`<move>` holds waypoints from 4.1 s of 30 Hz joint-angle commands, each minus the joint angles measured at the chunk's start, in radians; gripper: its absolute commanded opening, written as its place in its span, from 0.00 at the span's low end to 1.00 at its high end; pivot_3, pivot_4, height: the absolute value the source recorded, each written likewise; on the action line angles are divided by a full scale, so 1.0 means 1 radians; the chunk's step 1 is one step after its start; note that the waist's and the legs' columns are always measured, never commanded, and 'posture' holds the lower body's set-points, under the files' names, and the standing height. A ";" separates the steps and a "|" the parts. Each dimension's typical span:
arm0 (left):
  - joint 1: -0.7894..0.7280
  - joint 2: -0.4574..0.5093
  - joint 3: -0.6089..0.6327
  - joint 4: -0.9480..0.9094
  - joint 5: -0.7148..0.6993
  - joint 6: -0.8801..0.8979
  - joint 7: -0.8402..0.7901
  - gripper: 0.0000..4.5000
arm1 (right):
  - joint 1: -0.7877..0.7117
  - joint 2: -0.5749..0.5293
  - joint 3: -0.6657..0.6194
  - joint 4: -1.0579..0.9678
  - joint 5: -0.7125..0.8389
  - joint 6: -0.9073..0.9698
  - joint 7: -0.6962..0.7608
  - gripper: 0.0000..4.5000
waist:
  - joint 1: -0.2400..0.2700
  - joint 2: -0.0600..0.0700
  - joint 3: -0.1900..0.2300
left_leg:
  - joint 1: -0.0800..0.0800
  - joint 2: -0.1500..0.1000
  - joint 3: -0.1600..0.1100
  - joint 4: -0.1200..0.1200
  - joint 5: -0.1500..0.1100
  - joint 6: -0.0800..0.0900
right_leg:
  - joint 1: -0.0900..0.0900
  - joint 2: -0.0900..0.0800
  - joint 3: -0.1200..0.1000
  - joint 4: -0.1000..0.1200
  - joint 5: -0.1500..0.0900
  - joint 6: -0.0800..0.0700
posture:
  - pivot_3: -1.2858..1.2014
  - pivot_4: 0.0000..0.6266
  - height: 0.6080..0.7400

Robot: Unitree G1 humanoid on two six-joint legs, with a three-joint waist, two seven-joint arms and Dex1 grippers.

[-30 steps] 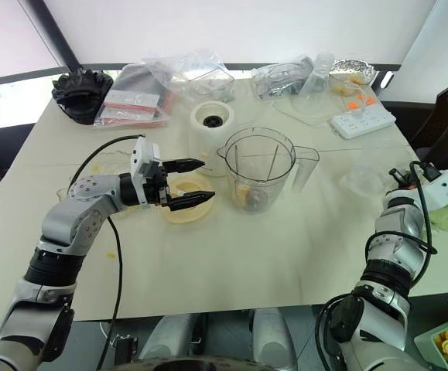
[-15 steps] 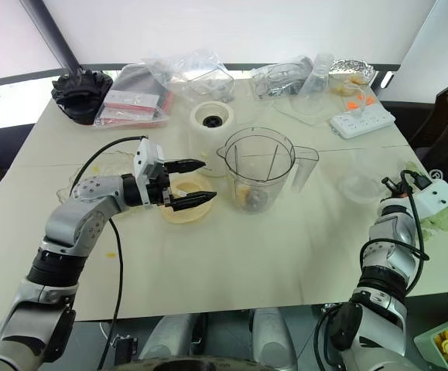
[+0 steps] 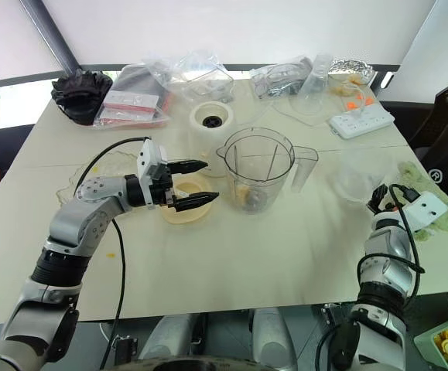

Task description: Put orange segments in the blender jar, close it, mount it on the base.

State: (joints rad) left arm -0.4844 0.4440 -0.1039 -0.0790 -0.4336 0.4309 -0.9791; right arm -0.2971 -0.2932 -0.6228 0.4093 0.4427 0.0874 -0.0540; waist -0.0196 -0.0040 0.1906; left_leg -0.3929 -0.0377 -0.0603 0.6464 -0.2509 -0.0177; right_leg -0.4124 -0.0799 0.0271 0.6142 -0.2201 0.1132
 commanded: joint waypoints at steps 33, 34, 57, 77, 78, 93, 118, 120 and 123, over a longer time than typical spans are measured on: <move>-0.189 0.161 -0.048 0.296 0.147 -0.194 -0.235 1.00 | 0.526 -0.486 0.024 -1.141 0.481 0.659 0.424 0.99 | 0.014 -0.003 0.001 | -0.003 0.000 -0.003 0.001 0.000 0.000 | 0.000 -0.002 -0.001 -0.003 -0.003 -0.002 | 0.52 0.24 1.00; -0.212 0.166 -0.056 0.331 0.159 -0.217 -0.261 1.00 | 0.516 -0.518 0.016 -1.142 0.500 0.674 0.442 0.99 | 0.013 -0.004 0.002 | -0.003 0.000 -0.002 0.002 0.000 0.000 | 0.000 -0.002 -0.001 -0.003 -0.003 -0.002 | 0.52 0.24 1.00; -0.649 -0.010 -0.232 1.323 0.603 -0.821 -0.346 0.50 | 0.494 -0.772 -0.189 -1.350 0.979 0.778 0.293 1.00 | 0.035 -0.017 0.007 | -0.018 0.000 -0.002 0.006 -0.001 0.001 | -0.012 -0.002 -0.004 -0.002 0.001 0.003 | 0.52 0.24 1.00; -0.658 -0.130 -0.331 1.441 0.867 -0.720 -0.154 0.05 | 0.585 -0.785 -0.200 -1.400 1.025 0.715 0.131 1.00 | 0.036 -0.016 0.004 | -0.005 0.000 -0.003 0.012 -0.001 0.001 | 0.005 -0.002 -0.005 -0.002 -0.001 0.002 | 0.52 0.24 1.00; -0.660 -0.134 -0.327 1.441 0.864 -0.714 -0.155 0.06 | 0.593 -0.780 -0.191 -1.406 1.003 0.716 0.129 1.00 | 0.035 -0.016 0.004 | -0.002 0.001 -0.004 0.012 -0.001 0.001 | 0.009 -0.002 -0.005 -0.003 -0.002 0.003 | 0.52 0.24 1.00; -0.707 -0.119 -0.084 1.330 0.622 -0.698 -0.374 0.06 | 0.573 -0.543 0.227 -1.268 0.490 0.637 0.073 1.00 | 0.031 -0.017 0.004 | -0.026 -0.002 0.000 0.018 -0.003 0.004 | -0.016 -0.006 -0.006 0.002 0.007 0.010 | 0.52 0.24 1.00; -0.380 0.088 -0.011 0.439 0.331 -0.269 -0.418 0.06 | 0.123 -0.221 0.471 -0.709 -0.036 0.466 0.164 1.00 | 0.027 -0.014 0.004 | -0.022 0.000 0.000 0.020 -0.002 0.004 | -0.014 -0.001 -0.004 0.006 0.007 0.009 | 0.52 0.24 1.00; -0.369 0.097 -0.014 0.414 0.322 -0.255 -0.408 0.06 | 0.102 -0.199 0.474 -0.678 -0.062 0.448 0.163 1.00 | 0.025 -0.014 0.004 | -0.022 0.000 0.000 0.019 -0.002 0.004 | -0.014 -0.001 -0.004 0.006 0.007 0.009 | 0.52 0.24 1.00; -0.349 0.115 -0.004 0.362 0.304 -0.226 -0.385 0.06 | 0.069 -0.160 0.486 -0.627 -0.100 0.416 0.162 1.00 | 0.020 -0.014 0.004 | -0.021 -0.001 0.000 0.019 -0.002 0.004 | -0.014 -0.001 -0.004 0.006 0.007 0.009 | 0.52 0.24 1.00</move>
State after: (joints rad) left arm -0.8292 0.5437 -0.1374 0.3346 -0.0994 0.1926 -1.3805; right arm -0.2075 -0.4654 -0.1285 -0.2169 0.3644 0.5390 0.1076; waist 0.0009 -0.0179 0.1949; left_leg -0.4142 -0.0385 -0.0599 0.6656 -0.2534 -0.0132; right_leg -0.4269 -0.0810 0.0234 0.6209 -0.2130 0.1223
